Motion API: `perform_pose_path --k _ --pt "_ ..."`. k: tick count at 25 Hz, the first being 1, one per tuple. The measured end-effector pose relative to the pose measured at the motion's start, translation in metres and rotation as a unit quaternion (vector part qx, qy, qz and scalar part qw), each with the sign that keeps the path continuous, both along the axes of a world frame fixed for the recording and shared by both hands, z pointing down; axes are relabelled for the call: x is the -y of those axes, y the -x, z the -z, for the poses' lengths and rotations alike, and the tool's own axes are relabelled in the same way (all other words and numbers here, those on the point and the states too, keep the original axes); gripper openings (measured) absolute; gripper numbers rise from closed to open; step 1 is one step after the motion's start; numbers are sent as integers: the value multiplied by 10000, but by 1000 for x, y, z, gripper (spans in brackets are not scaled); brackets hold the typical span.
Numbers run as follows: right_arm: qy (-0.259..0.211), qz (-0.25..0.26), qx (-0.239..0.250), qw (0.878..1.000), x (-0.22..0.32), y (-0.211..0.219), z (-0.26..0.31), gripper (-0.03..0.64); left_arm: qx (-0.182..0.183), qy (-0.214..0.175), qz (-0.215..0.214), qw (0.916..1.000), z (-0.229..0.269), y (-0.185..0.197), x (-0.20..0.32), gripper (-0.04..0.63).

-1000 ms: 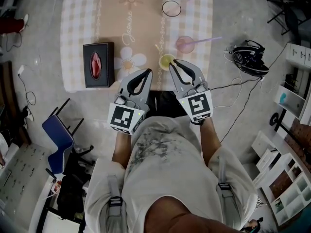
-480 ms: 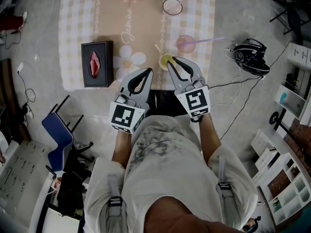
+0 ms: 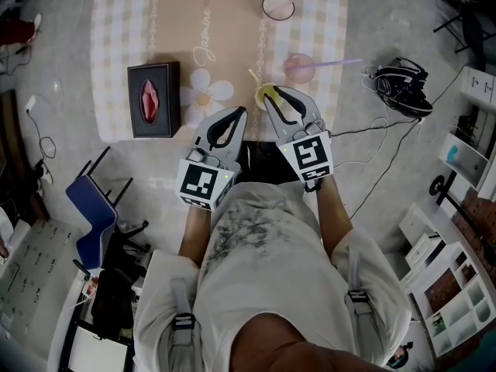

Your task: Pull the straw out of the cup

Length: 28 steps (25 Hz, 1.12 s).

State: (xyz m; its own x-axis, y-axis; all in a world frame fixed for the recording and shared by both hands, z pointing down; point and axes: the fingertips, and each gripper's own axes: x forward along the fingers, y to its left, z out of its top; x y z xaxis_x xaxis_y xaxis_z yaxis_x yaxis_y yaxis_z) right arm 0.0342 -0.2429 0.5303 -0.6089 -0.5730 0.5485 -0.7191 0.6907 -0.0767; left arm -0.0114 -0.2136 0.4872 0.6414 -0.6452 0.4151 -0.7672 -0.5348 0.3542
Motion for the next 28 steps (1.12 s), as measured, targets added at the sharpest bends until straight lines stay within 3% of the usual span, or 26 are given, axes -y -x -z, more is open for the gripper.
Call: perform_pose_path --k 28 --pt "242 301 -268 9989 17 14 -48 135 14 286 100 9995 -24 -1 5 5"
